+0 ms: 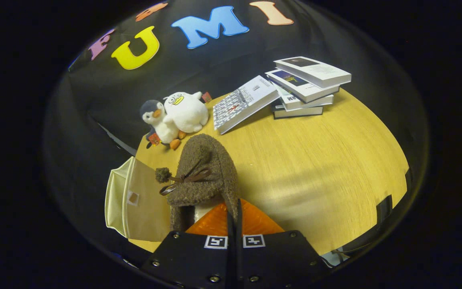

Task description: Open the storage box then place both shoes into the box .Put the left shoe in first, then the right shoe, with the right side of both shoes facing outward in a uniform manner.

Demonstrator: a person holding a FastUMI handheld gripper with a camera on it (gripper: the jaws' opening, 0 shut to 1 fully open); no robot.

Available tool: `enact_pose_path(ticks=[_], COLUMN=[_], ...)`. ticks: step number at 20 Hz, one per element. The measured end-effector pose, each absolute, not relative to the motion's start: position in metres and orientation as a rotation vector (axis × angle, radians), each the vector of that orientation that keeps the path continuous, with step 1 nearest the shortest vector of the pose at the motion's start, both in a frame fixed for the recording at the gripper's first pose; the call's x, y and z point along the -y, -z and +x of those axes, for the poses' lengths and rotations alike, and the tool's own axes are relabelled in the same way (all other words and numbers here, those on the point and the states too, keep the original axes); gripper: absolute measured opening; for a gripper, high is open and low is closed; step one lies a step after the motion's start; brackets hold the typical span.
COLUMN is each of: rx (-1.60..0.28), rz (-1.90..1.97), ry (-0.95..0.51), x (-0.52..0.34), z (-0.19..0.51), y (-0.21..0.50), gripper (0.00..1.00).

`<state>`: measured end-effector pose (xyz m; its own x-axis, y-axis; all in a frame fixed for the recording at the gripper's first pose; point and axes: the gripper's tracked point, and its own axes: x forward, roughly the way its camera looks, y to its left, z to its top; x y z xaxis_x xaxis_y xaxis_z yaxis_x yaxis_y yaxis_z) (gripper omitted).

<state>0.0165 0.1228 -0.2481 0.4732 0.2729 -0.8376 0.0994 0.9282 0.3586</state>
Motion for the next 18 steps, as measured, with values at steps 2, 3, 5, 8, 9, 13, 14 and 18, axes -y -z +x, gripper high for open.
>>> enact_pose_path(ticks=[2,3,5,8,9,13,14,18], rx=[-1.060,-1.048,-1.029,-1.022,-1.026,-1.015,-1.010,-0.995], rz=[0.392,0.398,0.410,0.435,0.449,0.476,0.487,0.519], ry=[-0.133,-0.143,-0.166,-0.206,-0.223,-0.257,-0.259,-0.245], x=[-0.154,-0.168,-0.200,-0.250,-0.266,-0.315,-0.325,-0.351], z=[0.025,0.024,0.027,0.035,0.035,0.036,0.036,0.039], y=[0.237,0.233,0.225,0.217,0.214,0.207,0.207,0.206], gripper=[0.00,0.00,0.00,0.00,0.00,0.00,0.00,0.00])
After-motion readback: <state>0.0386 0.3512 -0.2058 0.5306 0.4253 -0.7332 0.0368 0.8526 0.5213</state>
